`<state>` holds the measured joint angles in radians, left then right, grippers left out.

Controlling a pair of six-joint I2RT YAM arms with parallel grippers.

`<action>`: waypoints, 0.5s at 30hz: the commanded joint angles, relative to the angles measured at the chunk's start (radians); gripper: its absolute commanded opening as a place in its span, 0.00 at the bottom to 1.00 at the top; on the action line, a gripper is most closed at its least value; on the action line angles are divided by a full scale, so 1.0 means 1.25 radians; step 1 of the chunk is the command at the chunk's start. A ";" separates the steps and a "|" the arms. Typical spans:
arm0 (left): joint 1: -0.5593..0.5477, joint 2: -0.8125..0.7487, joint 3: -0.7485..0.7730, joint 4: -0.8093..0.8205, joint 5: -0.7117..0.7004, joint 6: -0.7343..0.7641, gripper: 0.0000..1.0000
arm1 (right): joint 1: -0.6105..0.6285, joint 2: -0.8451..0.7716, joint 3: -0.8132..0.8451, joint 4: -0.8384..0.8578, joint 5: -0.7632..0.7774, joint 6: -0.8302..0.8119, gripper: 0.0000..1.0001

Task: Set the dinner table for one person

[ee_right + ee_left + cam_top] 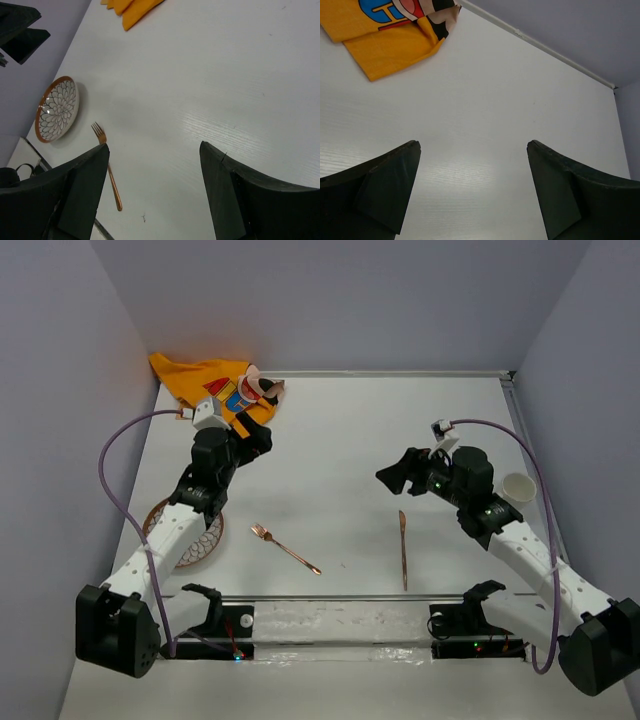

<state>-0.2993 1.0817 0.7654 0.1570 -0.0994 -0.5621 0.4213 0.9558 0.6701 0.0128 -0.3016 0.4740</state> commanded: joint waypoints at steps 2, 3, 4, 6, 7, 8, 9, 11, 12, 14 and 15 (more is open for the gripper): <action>0.003 0.005 0.022 0.054 -0.044 0.026 0.99 | 0.008 -0.012 -0.006 0.036 0.017 -0.020 0.78; 0.003 0.029 0.045 0.054 -0.036 0.030 0.99 | 0.008 -0.012 -0.006 0.042 0.018 -0.018 0.78; 0.003 0.047 0.059 0.055 -0.036 0.030 0.99 | 0.008 -0.012 -0.007 0.046 0.018 -0.018 0.78; 0.001 0.109 0.111 0.045 -0.047 0.040 0.99 | 0.008 -0.007 -0.005 0.050 0.017 -0.018 0.78; 0.001 0.133 0.131 0.036 -0.057 0.045 0.99 | 0.008 -0.007 -0.003 0.051 0.017 -0.018 0.78; 0.000 0.157 0.152 0.021 -0.081 0.069 0.99 | 0.008 -0.009 -0.003 0.051 0.017 -0.020 0.78; 0.000 0.180 0.170 0.010 -0.098 0.070 0.99 | 0.008 -0.011 -0.003 0.051 0.017 -0.018 0.76; 0.000 0.256 0.218 -0.002 -0.134 0.066 0.99 | 0.008 -0.023 -0.008 0.051 0.024 -0.020 0.72; 0.003 0.271 0.222 -0.003 -0.139 0.045 0.99 | 0.008 -0.028 -0.012 0.050 0.026 -0.021 0.70; 0.010 0.298 0.215 0.029 -0.110 0.002 0.99 | 0.008 -0.038 -0.014 0.049 0.030 -0.022 0.62; 0.012 0.311 0.211 0.036 -0.111 -0.019 0.99 | 0.008 -0.039 -0.014 0.049 0.028 -0.021 0.58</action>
<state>-0.2974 1.4349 1.0058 0.1650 -0.1982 -0.5224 0.4213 0.9394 0.6624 0.0158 -0.2855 0.4656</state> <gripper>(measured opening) 0.989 0.637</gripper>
